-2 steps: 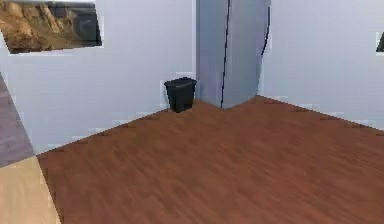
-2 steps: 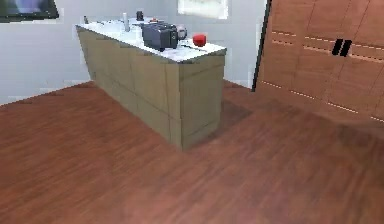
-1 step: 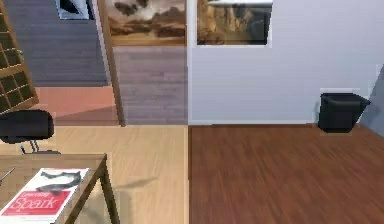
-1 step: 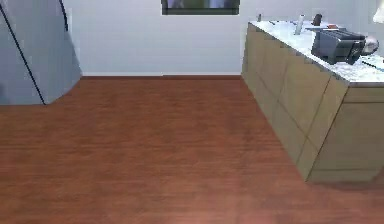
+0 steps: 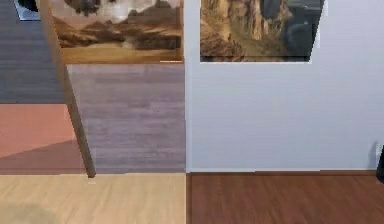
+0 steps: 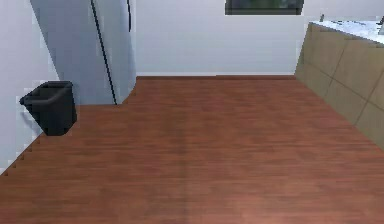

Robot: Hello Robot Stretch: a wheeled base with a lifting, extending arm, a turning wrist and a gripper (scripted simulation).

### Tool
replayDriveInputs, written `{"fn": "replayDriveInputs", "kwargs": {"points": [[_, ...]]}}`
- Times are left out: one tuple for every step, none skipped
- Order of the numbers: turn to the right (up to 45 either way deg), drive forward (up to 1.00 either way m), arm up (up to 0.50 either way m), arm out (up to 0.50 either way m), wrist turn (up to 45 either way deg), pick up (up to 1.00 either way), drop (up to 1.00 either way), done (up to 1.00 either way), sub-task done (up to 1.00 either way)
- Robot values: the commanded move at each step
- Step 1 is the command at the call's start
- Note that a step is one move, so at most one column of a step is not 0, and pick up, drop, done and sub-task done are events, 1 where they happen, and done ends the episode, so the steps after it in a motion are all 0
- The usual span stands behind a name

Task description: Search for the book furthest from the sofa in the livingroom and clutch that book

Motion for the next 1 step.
{"fn": "replayDriveInputs", "kwargs": {"points": [[-9.0,0.0,0.0,0.0,0.0,0.0,0.0,0.0,0.0]]}}
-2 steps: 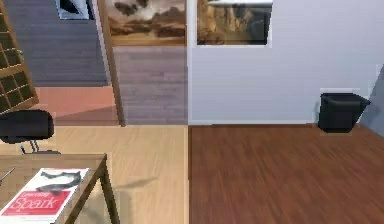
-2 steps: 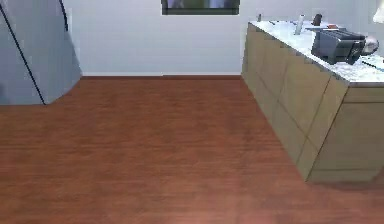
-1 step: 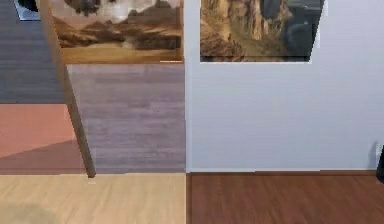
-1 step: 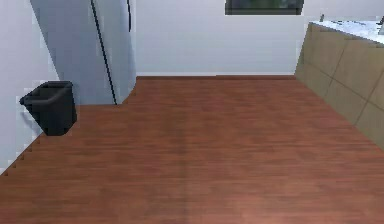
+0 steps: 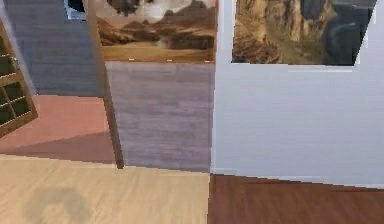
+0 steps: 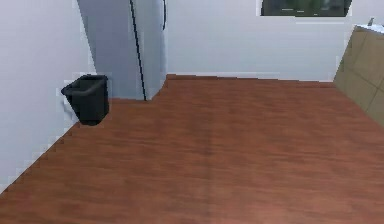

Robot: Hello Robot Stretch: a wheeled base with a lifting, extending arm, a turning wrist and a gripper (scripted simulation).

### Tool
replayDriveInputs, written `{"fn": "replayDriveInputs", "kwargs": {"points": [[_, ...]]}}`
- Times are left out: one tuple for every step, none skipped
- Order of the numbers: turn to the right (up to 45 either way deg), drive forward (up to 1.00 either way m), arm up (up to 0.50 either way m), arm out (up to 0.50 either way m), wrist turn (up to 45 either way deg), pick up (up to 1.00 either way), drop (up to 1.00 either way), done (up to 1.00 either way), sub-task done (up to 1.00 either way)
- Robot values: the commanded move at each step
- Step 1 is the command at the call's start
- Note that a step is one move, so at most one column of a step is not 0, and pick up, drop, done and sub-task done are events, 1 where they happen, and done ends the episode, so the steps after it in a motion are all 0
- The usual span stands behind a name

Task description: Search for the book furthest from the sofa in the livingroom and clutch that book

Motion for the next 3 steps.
{"fn": "replayDriveInputs", "kwargs": {"points": [[0.0,0.2,0.0,0.0,0.0,0.0,0.0,0.0,0.0],[-30.0,0.0,0.0,0.0,0.0,0.0,0.0,0.0,0.0],[0.0,0.75,0.0,0.0,0.0,0.0,0.0,0.0,0.0]]}}
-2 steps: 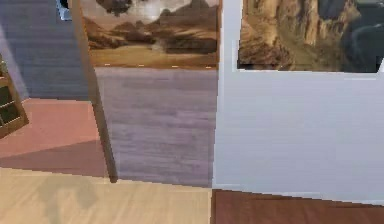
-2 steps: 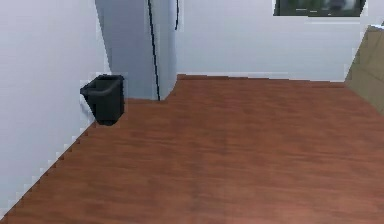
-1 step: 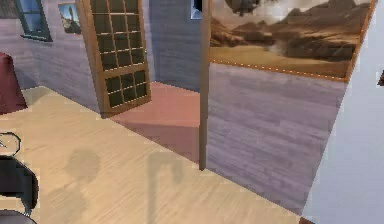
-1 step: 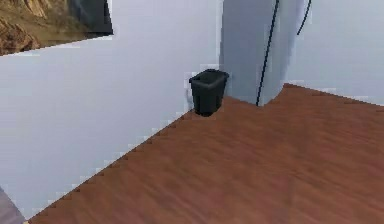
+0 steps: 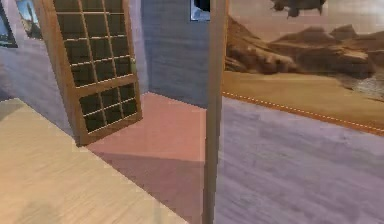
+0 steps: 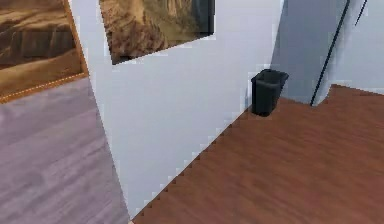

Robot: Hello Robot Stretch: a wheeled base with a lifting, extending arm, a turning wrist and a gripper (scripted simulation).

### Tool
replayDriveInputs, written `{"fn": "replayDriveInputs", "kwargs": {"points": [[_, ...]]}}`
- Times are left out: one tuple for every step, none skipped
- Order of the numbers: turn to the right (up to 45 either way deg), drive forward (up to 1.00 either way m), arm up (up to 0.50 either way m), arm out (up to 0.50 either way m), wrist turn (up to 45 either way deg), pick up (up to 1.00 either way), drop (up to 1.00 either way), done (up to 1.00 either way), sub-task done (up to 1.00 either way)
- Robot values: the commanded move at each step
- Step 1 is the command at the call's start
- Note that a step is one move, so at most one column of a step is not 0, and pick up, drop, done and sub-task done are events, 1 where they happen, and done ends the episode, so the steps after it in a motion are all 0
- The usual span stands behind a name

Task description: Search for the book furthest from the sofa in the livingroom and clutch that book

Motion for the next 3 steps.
{"fn": "replayDriveInputs", "kwargs": {"points": [[45.0,0.0,0.0,0.0,0.0,0.0,0.0,0.0,0.0],[45.0,0.0,0.0,0.0,0.0,0.0,0.0,0.0,0.0],[39.0,0.0,0.0,0.0,0.0,0.0,0.0,0.0,0.0]]}}
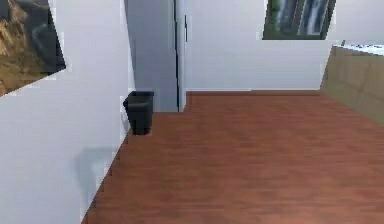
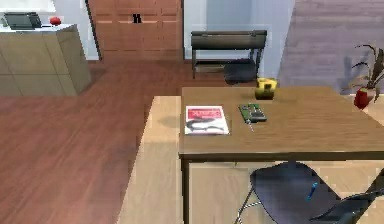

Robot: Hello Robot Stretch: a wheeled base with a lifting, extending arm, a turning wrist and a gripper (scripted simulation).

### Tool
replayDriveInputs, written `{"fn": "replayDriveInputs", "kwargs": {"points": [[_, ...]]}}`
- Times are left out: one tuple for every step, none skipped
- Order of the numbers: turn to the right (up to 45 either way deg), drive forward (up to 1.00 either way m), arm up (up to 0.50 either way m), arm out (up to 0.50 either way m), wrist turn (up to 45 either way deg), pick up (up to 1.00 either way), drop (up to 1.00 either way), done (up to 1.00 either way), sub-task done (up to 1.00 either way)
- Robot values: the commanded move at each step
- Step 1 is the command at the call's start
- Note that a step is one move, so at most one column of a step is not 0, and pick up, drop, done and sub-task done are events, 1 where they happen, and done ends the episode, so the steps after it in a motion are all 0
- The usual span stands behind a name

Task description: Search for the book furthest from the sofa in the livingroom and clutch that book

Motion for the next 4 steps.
{"fn": "replayDriveInputs", "kwargs": {"points": [[45.0,0.0,0.0,0.0,0.0,0.0,0.0,0.0,0.0],[45.0,0.0,0.0,0.0,0.0,0.0,0.0,0.0,0.0],[36.0,0.0,0.0,0.0,0.0,0.0,0.0,0.0,0.0],[0.0,0.35,0.0,0.0,0.0,0.0,0.0,0.0,0.0]]}}
